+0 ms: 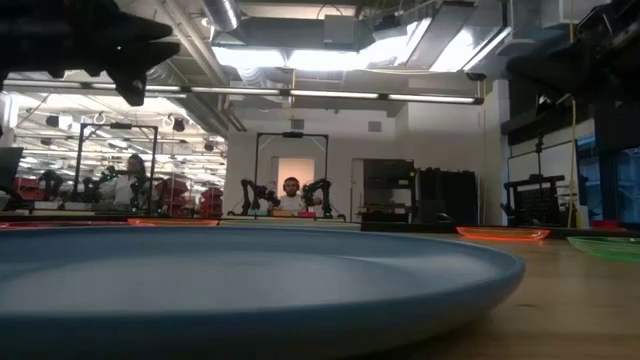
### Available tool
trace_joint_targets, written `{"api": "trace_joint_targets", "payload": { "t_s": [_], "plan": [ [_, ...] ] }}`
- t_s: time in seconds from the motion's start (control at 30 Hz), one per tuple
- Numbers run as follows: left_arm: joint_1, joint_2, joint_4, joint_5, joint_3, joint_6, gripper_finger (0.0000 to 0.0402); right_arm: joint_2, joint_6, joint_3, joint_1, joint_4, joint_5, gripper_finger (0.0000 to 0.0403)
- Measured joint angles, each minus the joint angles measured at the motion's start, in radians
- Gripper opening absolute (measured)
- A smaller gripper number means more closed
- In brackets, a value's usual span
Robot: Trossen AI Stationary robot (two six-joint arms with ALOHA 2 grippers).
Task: Stack plastic plates
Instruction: Stack the dark green plate on the dark blue plate
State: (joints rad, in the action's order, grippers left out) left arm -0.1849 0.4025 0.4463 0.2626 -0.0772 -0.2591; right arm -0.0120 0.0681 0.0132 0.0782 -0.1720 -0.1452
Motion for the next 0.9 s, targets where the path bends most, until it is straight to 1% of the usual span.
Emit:
{"api": "trace_joint_targets", "payload": {
  "t_s": [0.07,0.23,0.4,0.5,0.6,0.73,0.8,0.9],
  "plan": [
    [-0.030,0.073,-0.009,0.016,-0.034,0.004,0.0105,0.000,-0.028,0.000,0.000,-0.004,0.009,0.0005],
    [-0.085,0.254,-0.011,0.008,-0.116,0.028,0.0105,0.000,-0.096,0.000,0.000,-0.010,0.034,0.0005],
    [-0.137,0.418,-0.012,0.006,-0.191,0.025,0.0105,-0.014,-0.098,0.000,0.000,-0.005,0.067,0.0005],
    [-0.151,0.492,0.020,0.018,-0.220,0.044,0.0105,-0.038,-0.109,0.000,0.000,-0.021,0.076,0.0005],
    [-0.147,0.546,0.060,0.066,-0.222,0.058,0.0105,-0.069,-0.129,0.000,0.000,-0.022,0.076,0.0005],
    [-0.112,0.588,0.117,0.208,-0.222,0.078,0.0105,-0.124,-0.128,0.000,0.000,-0.039,0.058,0.0005],
    [-0.094,0.597,0.117,0.216,-0.222,0.087,0.0105,-0.156,-0.128,0.000,0.000,-0.059,0.058,0.0005],
    [-0.065,0.607,0.113,0.179,-0.222,0.087,0.0108,-0.203,-0.105,0.000,0.000,-0.098,0.053,0.0005]
  ]
}}
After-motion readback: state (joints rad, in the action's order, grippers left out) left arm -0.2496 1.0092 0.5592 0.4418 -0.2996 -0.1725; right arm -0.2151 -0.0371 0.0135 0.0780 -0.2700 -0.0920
